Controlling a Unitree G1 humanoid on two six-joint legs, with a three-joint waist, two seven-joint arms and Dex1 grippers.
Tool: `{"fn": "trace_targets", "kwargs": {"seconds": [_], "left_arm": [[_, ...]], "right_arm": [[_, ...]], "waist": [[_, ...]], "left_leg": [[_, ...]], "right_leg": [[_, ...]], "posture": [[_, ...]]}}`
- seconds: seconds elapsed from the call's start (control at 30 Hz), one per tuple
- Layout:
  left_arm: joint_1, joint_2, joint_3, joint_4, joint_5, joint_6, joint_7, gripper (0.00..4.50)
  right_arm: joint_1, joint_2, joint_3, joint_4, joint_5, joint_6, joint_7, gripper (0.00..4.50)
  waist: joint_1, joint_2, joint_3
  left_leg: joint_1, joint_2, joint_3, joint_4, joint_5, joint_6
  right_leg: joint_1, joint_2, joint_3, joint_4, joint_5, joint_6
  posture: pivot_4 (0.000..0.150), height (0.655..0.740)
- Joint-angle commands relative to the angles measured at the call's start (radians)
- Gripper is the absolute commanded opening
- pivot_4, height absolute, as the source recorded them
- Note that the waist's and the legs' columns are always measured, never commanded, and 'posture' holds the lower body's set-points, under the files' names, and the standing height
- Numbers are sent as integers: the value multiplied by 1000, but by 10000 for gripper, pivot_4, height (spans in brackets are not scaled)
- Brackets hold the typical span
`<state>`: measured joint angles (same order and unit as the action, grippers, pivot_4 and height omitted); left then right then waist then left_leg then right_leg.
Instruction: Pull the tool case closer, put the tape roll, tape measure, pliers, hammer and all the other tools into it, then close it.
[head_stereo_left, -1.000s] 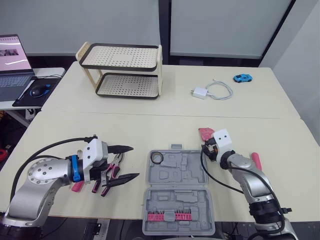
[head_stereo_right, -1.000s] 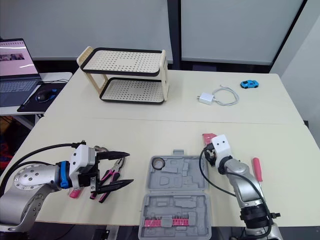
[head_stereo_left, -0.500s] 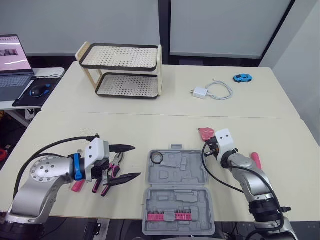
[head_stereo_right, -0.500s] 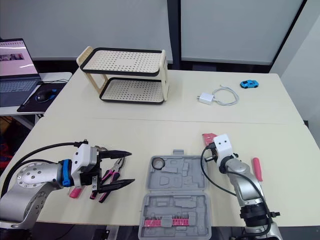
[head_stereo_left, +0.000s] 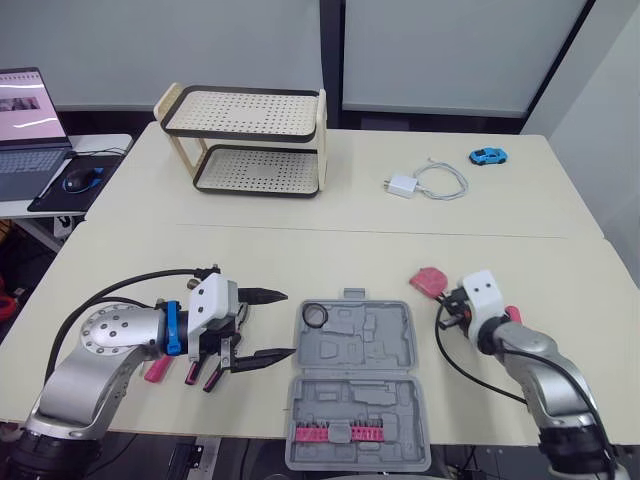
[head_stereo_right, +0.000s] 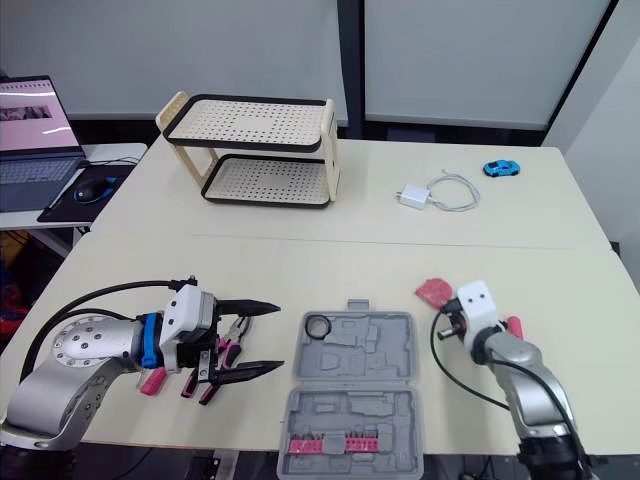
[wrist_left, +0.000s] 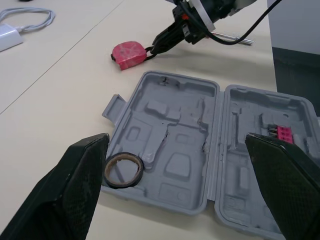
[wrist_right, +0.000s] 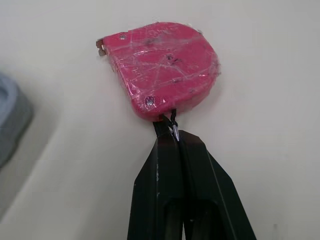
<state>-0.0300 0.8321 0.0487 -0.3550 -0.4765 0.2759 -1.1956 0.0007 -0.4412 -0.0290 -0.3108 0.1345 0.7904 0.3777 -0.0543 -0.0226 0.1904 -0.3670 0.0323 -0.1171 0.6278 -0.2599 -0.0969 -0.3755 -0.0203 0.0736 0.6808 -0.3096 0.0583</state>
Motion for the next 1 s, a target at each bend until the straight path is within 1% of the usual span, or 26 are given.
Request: {"fn": "trace_targets", "kwargs": {"seconds": [0.03,0.23,0.33,0.5,0.6,0.73,1.0], "left_arm": [[-17,8,-22,-26,0,-9,-21,45000],[-22,7,-52,-20,7,-24,-57,45000],[-17,8,-55,-19,6,-29,-73,45000],[13,14,-54,-23,9,-46,-96,45000],[35,15,-53,-21,10,-58,-110,45000],[45,14,-57,-13,12,-74,-126,45000],[45,13,-77,-17,9,-91,-159,45000]], "right_arm": [[84,-45,-31,-149,46,48,52,127],[251,-121,-37,-343,115,149,112,127],[312,-135,-50,-403,145,194,117,127],[411,-145,-94,-455,166,223,111,127],[492,-166,-132,-470,172,210,125,127],[568,-173,-166,-483,175,188,133,127],[662,-163,-137,-544,186,175,131,127]], "waist": [[0,0,0],[-2,0,0],[0,0,0],[0,0,0],[3,0,0],[4,0,0],[4,0,0]], "left_leg": [[0,0,0,0,0,0],[0,0,1,0,0,0],[0,0,0,0,0,0],[0,0,0,0,0,0],[0,0,1,0,0,0],[0,0,1,0,0,0],[0,0,1,0,0,0]], "right_leg": [[0,0,0,0,0,0],[0,0,1,0,0,0],[0,0,0,-1,-1,0],[0,0,1,-1,-1,1],[1,0,1,-1,-4,5],[1,0,1,-1,-4,5],[1,0,1,-1,-5,5]], "posture": [[1500,7350],[1500,7350],[1500,7350],[1500,7350],[1500,7350],[1500,7350],[1500,7350]]}}
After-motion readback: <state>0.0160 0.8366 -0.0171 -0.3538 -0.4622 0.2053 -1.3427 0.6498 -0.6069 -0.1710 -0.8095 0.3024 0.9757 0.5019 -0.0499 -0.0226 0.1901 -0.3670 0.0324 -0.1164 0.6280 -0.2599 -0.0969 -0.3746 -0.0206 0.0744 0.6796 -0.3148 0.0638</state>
